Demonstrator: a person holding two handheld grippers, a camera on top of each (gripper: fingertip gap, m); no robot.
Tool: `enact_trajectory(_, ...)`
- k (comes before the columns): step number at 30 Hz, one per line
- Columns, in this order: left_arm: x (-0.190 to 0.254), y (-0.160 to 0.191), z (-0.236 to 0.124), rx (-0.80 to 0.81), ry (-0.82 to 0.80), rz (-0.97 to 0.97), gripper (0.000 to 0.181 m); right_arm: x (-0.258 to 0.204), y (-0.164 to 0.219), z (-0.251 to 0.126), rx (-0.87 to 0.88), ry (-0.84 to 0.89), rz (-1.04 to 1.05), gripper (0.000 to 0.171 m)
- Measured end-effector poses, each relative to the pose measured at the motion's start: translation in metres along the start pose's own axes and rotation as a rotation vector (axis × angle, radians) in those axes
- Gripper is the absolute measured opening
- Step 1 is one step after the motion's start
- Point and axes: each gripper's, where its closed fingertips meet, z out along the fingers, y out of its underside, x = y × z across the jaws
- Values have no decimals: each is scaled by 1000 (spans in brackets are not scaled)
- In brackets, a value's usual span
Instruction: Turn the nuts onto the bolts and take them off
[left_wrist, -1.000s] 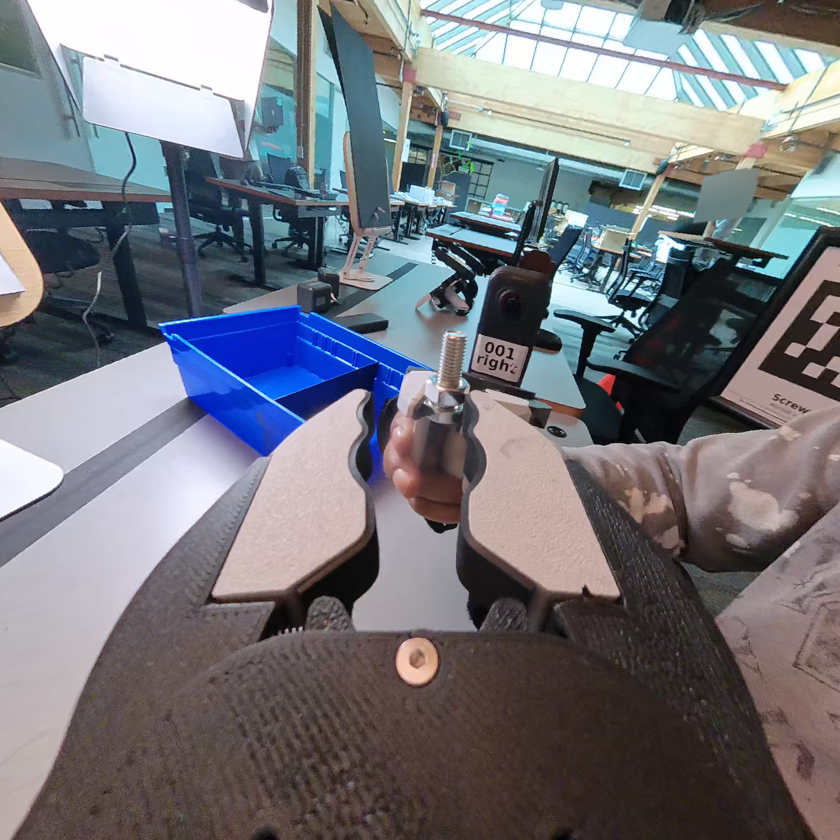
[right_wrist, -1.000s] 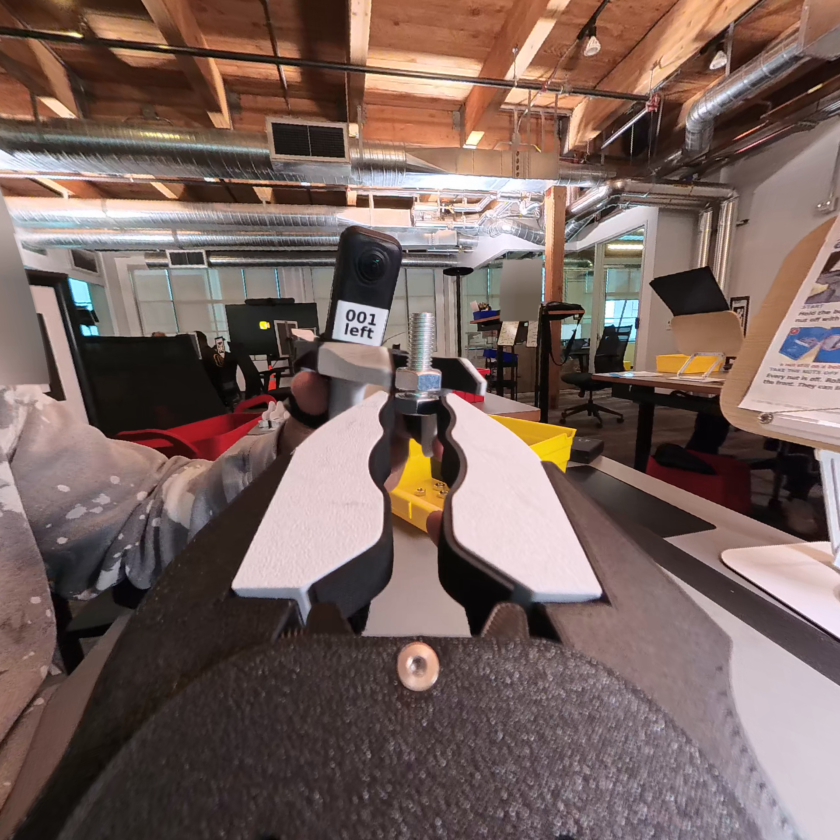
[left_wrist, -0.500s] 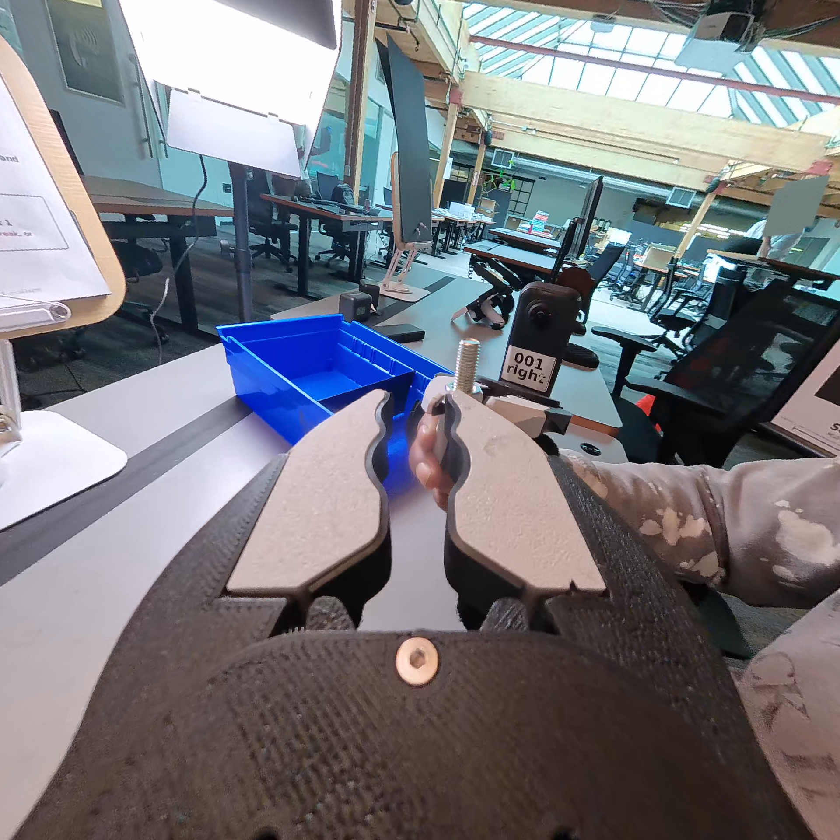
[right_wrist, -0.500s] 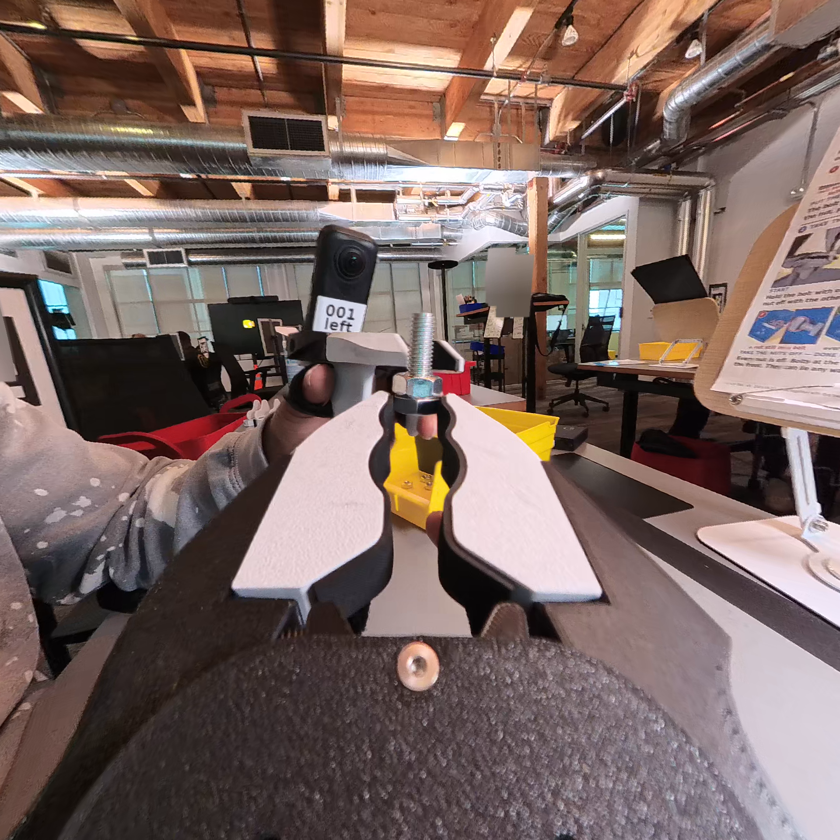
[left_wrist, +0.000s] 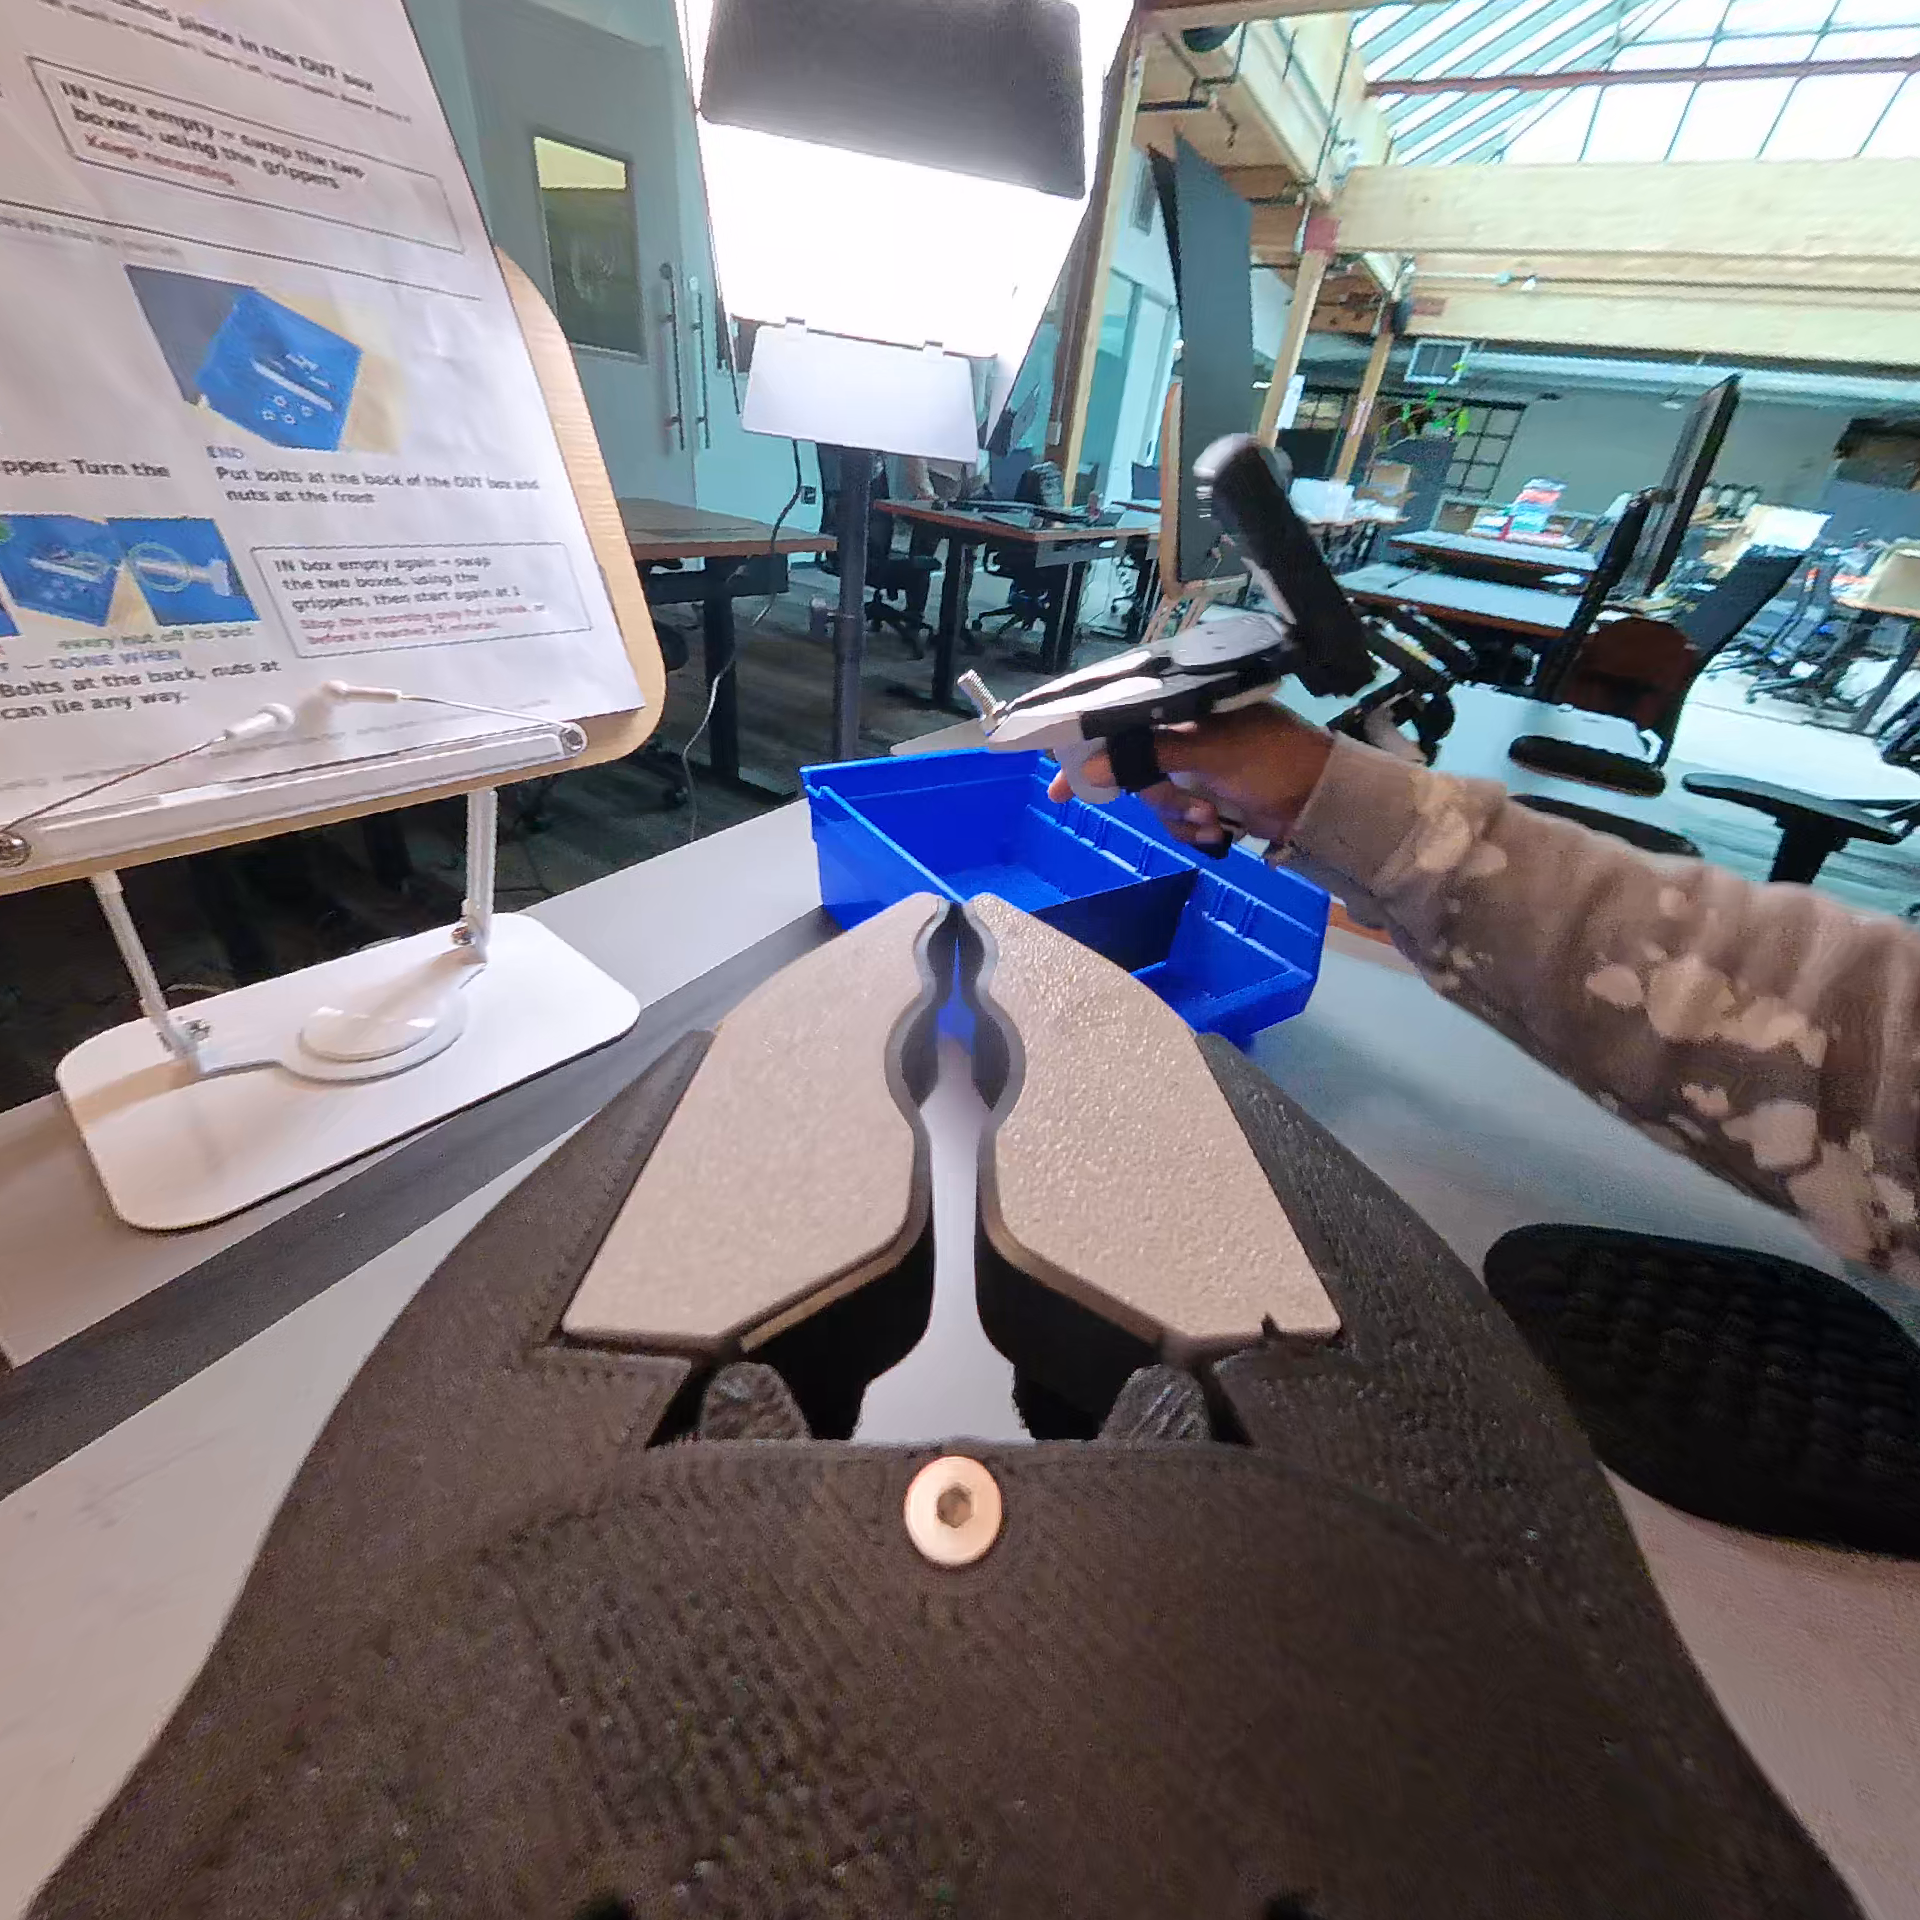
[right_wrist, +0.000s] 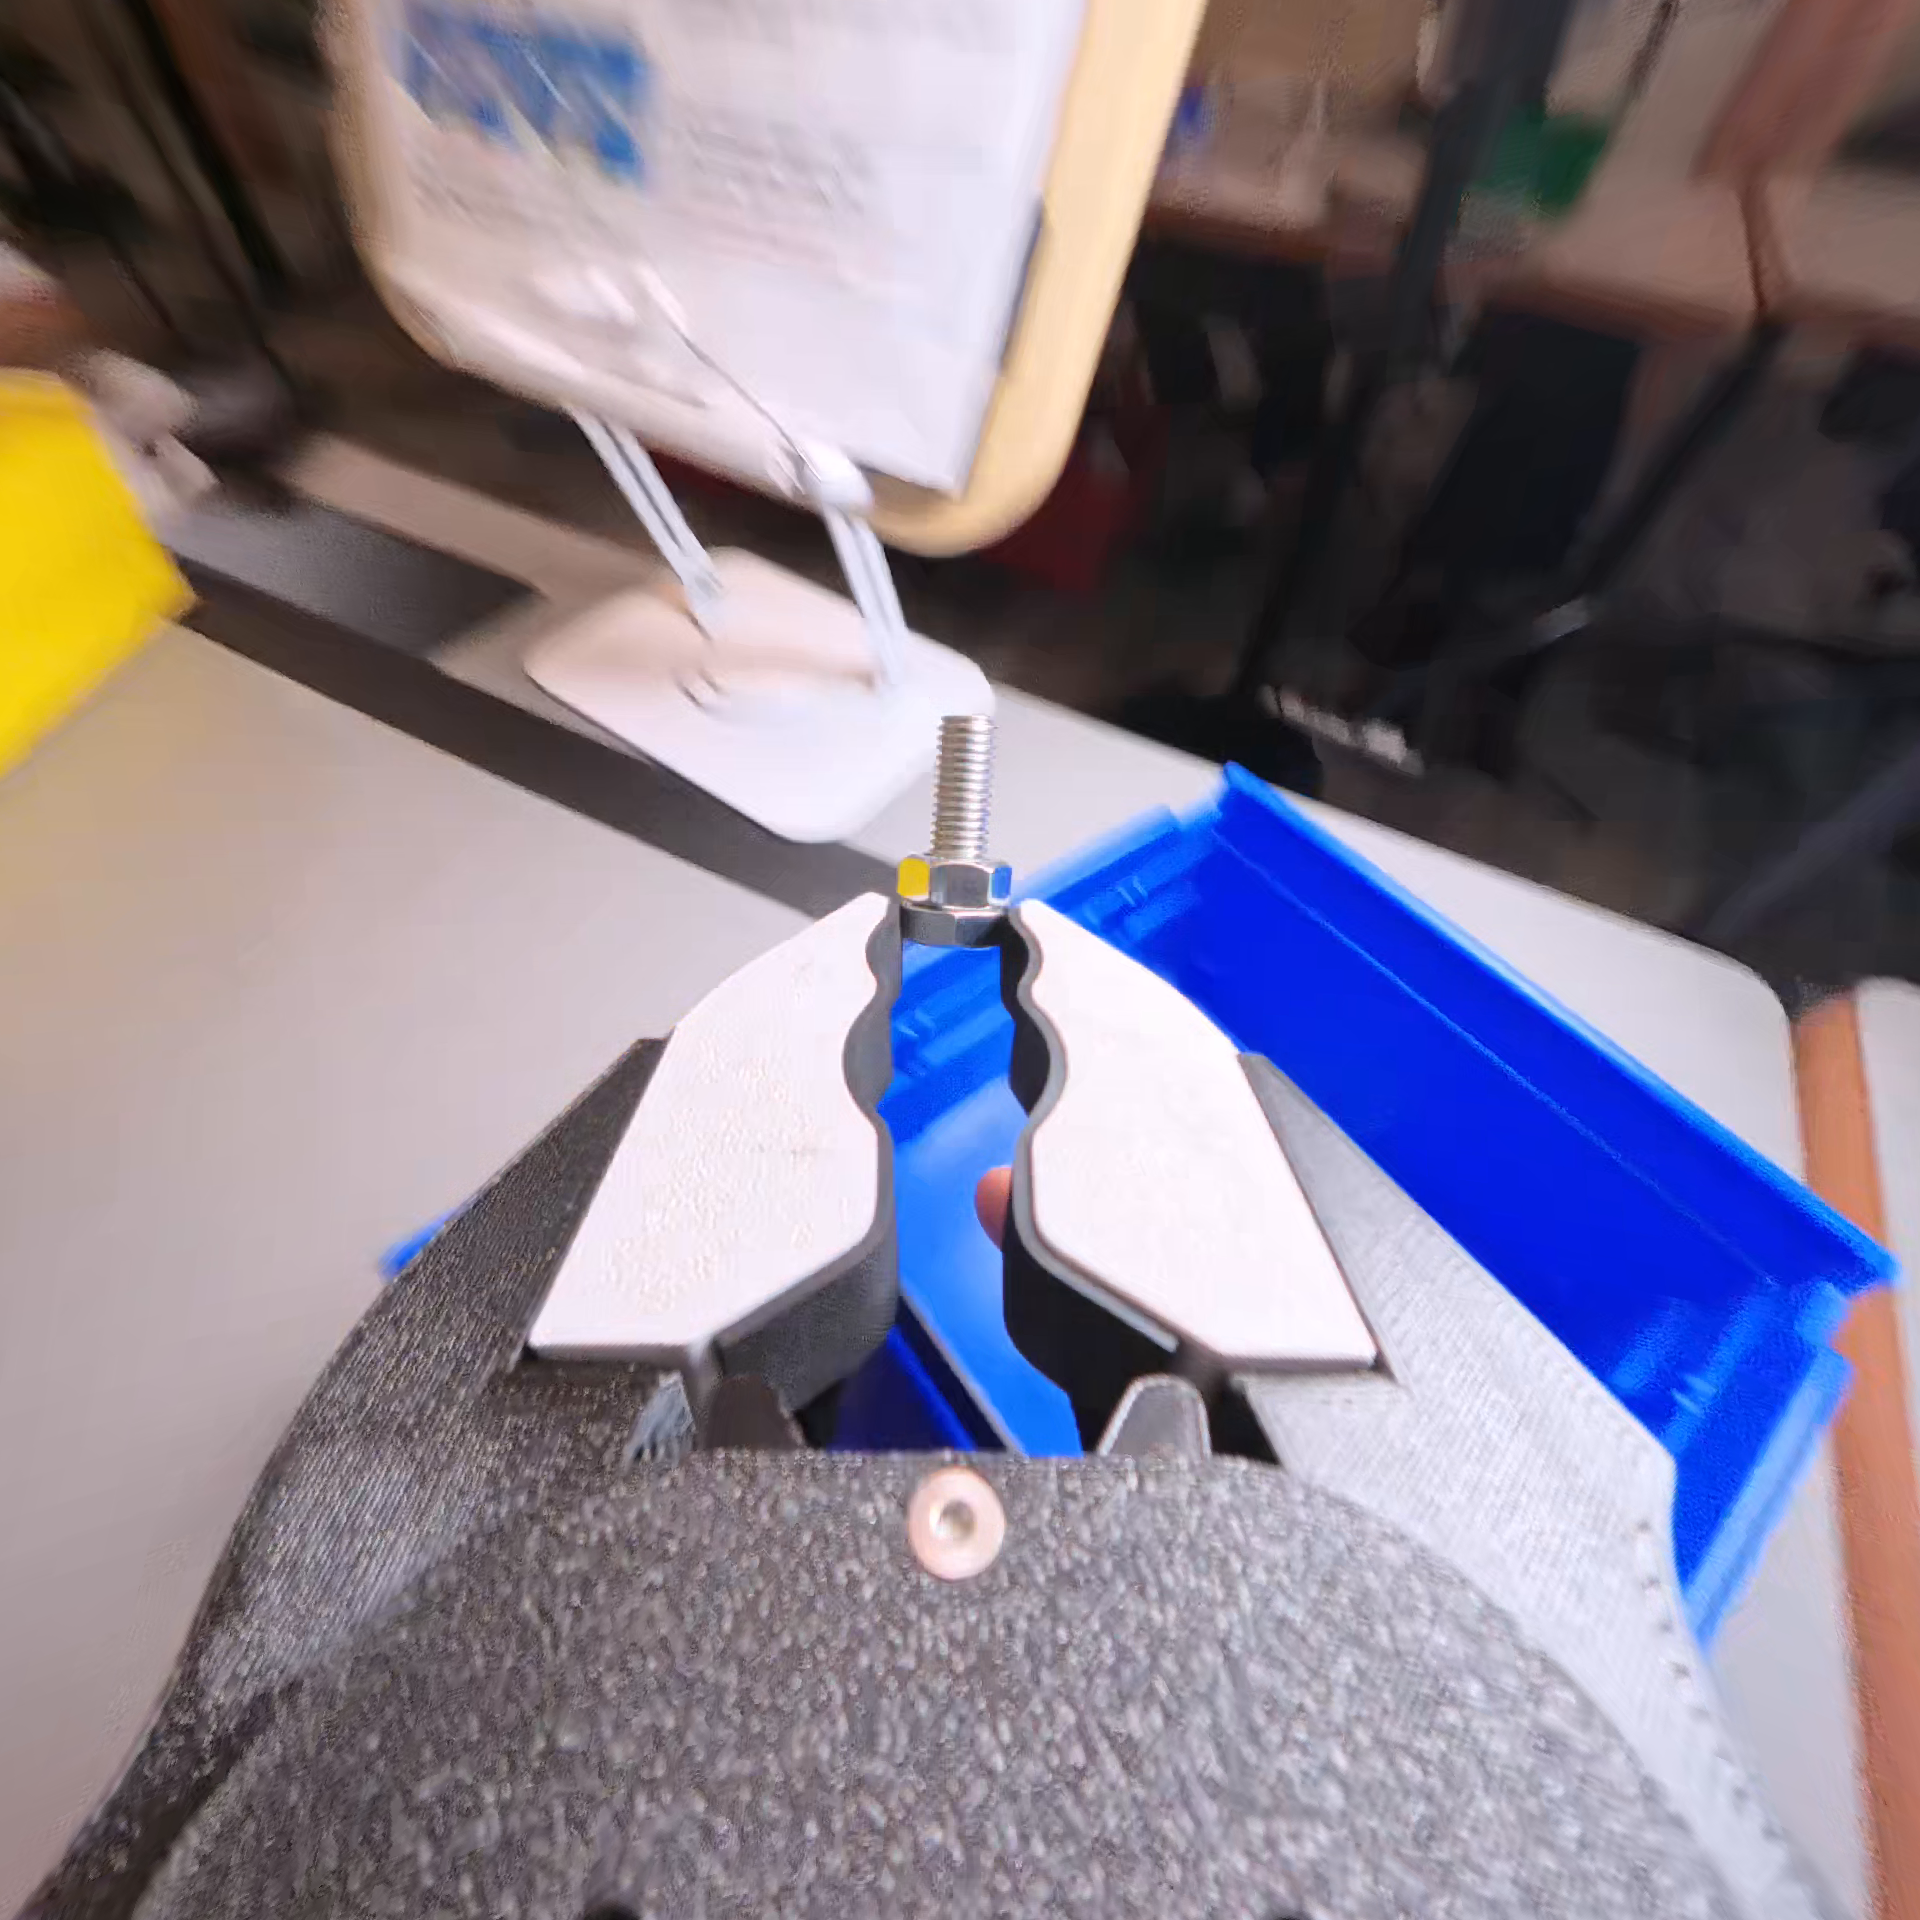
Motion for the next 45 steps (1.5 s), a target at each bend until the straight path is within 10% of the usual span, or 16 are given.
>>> enact_trajectory(11,-21,-19,-22,27,-91,72,0,73,117,83,-674,228,152,18)
enact_trajectory(20,-33,-30,-32,55,-122,75,0,74,143,88,-828,202,237,18)
enact_trajectory(28,-36,-32,-35,61,-139,82,0,54,64,70,-415,74,209,33)
enact_trajectory(34,-57,-35,-45,62,-214,92,1,-32,-25,-19,125,-24,33,33)
enact_trajectory(45,-163,-52,-129,-63,-436,-4,17,-154,52,-118,280,-181,-55,30)
